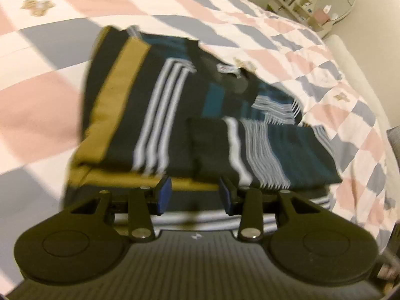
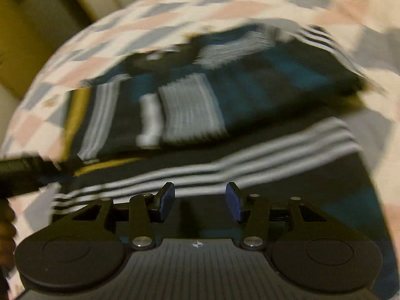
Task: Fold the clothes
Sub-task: 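Fold the sleeve and shirt side over the body with the right gripper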
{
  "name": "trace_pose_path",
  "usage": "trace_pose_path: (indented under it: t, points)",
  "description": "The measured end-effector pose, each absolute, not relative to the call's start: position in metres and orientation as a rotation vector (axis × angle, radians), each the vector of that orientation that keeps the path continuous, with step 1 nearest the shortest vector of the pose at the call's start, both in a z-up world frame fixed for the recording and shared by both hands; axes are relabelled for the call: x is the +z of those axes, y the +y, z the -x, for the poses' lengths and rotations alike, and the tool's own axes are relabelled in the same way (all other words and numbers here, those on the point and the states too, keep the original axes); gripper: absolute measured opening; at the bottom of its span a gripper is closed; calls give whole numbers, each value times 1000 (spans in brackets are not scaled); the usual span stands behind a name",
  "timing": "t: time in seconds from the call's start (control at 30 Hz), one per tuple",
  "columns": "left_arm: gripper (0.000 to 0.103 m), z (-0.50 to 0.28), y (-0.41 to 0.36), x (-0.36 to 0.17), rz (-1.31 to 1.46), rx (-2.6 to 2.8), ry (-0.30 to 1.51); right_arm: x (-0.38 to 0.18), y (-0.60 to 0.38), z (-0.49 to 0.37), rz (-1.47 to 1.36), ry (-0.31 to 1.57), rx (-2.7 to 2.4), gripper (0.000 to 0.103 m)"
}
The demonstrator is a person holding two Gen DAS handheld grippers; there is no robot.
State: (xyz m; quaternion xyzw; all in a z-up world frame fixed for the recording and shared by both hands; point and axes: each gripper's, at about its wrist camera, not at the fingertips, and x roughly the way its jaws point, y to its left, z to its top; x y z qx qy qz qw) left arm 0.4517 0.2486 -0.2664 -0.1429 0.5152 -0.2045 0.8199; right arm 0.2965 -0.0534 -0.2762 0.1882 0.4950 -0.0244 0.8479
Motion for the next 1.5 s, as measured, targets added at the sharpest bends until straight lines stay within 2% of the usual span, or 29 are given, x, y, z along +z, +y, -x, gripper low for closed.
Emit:
trace_pose_path:
  t: [0.2,0.4,0.47,0.53,0.63,0.77,0.93,1.1,1.17,1.23,1.3,1.37,1.43,1.5]
  points:
    - [38,-489,225,-299,332,-396,1198,-291,-90,-286,-431,1055,-115,51]
    - [39,-497,212,-310,333,-384,1199,-298,-89,-284,-422,1050,-82,62]
    - [28,-496,208,-310,318,-387,1190,-299,-89,-283,-427,1046,-77,63]
    - [7,-494,207,-307,332,-408,1184,-298,-90,-281,-432,1046,-70,65]
    - [4,-490,205,-299,335,-427,1150,-299,-90,-283,-428,1051,-56,66]
    - [4,-478,210,-267,268,-422,994,-299,-90,-284,-423,1053,-44,66]
    - [4,-479,256,-218,155,-325,774,-300,-90,-286,-421,1055,-40,66]
    - [4,-500,290,-244,94,-272,904,-296,-86,-287,-413,1037,-54,67]
    - [4,-491,289,-246,72,-281,884,-290,-85,-288,-402,1005,-59,64]
    - [4,-481,287,-242,51,-289,842,-281,-88,-291,-384,952,-63,55]
    - [5,-480,284,-250,17,-284,860,-278,-96,-298,-376,949,-80,55]
    - [8,-486,282,-267,-13,-273,934,-280,-105,-303,-375,968,-96,55]
    - [20,-491,285,-279,-29,-224,968,-284,-112,-305,-375,990,-108,51]
    - [20,-491,297,-273,17,-163,950,-284,-114,-304,-371,997,-109,51]
